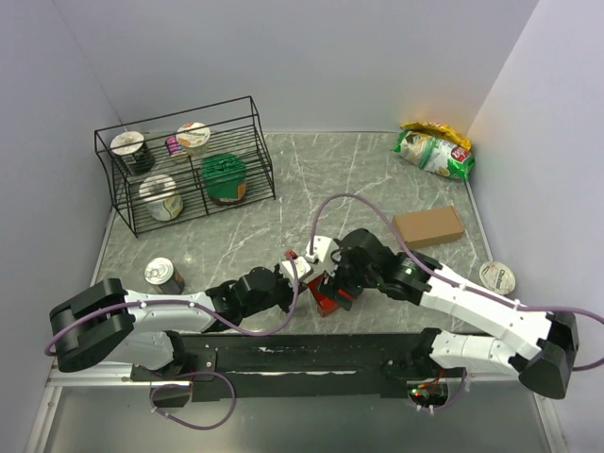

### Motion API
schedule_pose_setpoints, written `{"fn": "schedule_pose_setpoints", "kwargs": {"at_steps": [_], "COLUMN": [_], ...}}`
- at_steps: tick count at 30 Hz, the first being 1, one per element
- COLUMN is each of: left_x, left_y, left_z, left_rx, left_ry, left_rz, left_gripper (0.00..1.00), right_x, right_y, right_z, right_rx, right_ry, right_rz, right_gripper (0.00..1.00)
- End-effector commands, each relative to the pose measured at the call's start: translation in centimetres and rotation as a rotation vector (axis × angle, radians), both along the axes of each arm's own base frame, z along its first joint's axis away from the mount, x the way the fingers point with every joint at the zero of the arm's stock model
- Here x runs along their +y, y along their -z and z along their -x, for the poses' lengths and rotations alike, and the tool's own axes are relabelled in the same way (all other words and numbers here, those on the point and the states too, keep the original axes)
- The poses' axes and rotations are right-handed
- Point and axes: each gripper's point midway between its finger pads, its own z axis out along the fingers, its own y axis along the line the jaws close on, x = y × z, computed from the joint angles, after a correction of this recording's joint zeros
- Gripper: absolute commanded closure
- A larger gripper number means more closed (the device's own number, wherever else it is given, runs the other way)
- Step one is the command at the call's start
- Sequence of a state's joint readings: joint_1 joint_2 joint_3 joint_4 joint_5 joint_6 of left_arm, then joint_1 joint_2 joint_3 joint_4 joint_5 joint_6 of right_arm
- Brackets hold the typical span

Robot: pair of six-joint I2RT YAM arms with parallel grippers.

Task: Fold the paper box
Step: Close the paper box at the center of the board.

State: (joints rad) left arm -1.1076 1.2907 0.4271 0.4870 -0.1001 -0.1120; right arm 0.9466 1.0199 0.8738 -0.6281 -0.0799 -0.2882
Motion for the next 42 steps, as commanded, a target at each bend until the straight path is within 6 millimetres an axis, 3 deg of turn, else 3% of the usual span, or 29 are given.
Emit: {"fn": "schedule_pose_setpoints", "kwargs": {"at_steps": [1, 6, 10, 11, 16, 23, 30, 34, 42], "left_x": [-1.0, -1.0, -1.1, -1.1, -1.2, -1.2, -1.1, -1.1, -1.4], "left_y": [-2.0, -1.9, -1.9, -1.9, -1.5, -1.1, -1.1, -1.0, -0.9], "left_z": [-0.2, -0.2, -0.2, -0.3, -0.4, -0.6, -0.6, -0.5, -0.6], "left_rx": [-0.032, -0.028, -0.030, -0.033, -0.028, -0.023, -0.024, -0.019, -0.017], "left_ry": [0.027, 0.026, 0.028, 0.030, 0.030, 0.024, 0.022, 0.032, 0.041], "left_rz": [0.032, 0.031, 0.030, 0.026, 0.011, 0.006, 0.009, 0.010, 0.012], "left_gripper": [0.99, 0.99, 0.99, 0.99, 0.99, 0.99, 0.99, 0.99, 0.99], "right_x": [-1.8, -1.4, -0.5, -0.5, -1.0, -0.4, -0.1, 0.0, 2.4], "right_y": [1.4, 0.1, 0.7, 1.5, 2.8, 3.3, 4.1, 5.5, 6.8], "right_z": [3.1, 4.6, 6.4, 6.7, 6.1, 7.4, 6.2, 4.0, -0.7], "right_rx": [0.172, 0.280, 0.415, 0.439, 0.493, 0.612, 0.646, 0.624, 0.495], "right_ry": [-0.011, 0.035, 0.076, 0.074, 0.137, 0.146, 0.224, 0.305, 0.336], "right_rz": [0.144, 0.102, 0.049, 0.070, 0.199, 0.191, 0.136, 0.111, 0.066], "right_gripper": [0.22, 0.38, 0.39, 0.43, 0.46, 0.47, 0.50, 0.52, 0.53]}}
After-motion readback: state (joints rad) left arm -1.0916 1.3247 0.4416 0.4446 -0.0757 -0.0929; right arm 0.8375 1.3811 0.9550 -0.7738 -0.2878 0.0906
